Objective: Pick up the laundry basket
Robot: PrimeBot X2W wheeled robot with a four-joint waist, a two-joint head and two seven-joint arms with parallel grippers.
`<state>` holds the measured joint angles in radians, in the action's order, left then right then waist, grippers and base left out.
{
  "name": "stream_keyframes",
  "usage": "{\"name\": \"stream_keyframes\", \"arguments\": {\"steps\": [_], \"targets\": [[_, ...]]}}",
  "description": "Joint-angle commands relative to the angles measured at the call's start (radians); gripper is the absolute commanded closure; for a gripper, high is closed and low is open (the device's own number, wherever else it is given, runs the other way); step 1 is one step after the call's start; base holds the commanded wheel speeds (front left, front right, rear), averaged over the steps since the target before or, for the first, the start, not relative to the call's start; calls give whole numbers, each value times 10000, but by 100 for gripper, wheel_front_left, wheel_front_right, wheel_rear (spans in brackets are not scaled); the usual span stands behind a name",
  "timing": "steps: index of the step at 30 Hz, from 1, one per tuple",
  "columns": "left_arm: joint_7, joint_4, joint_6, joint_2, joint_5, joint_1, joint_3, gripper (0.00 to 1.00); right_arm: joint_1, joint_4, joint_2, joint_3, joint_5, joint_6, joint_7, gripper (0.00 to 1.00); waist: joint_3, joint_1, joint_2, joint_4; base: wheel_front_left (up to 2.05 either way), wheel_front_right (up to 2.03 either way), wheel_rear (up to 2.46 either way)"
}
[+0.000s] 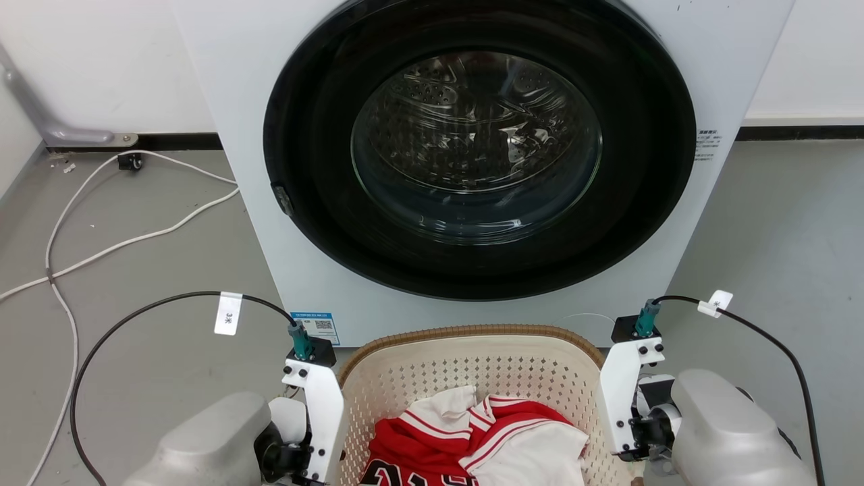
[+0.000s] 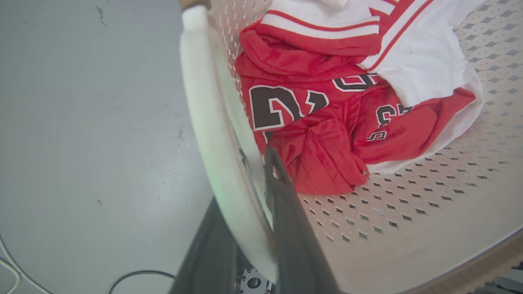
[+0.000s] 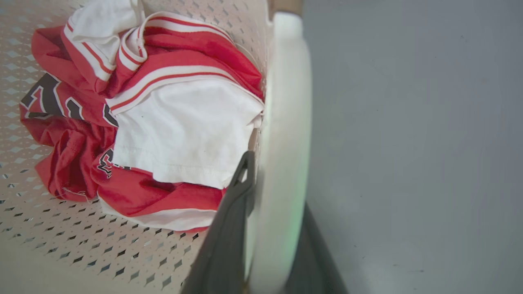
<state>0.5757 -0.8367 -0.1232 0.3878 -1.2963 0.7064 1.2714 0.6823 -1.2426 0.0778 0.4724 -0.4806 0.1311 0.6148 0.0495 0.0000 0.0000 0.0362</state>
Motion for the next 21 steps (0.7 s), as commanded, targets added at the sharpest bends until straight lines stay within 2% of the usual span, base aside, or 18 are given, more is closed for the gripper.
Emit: {"name": "stream_keyframes", "arguments": {"steps": [1, 21], "targets": [[-3, -48, -122, 132, 118, 80, 58, 100, 196, -53, 194, 60, 46, -7, -88, 100, -1, 0, 0, -1, 0, 0, 0], [-202, -113, -114, 92, 102, 147, 79, 100, 221, -192, 183, 305, -211, -7, -123, 100, 42, 0, 0, -3, 0, 0, 0]]}}
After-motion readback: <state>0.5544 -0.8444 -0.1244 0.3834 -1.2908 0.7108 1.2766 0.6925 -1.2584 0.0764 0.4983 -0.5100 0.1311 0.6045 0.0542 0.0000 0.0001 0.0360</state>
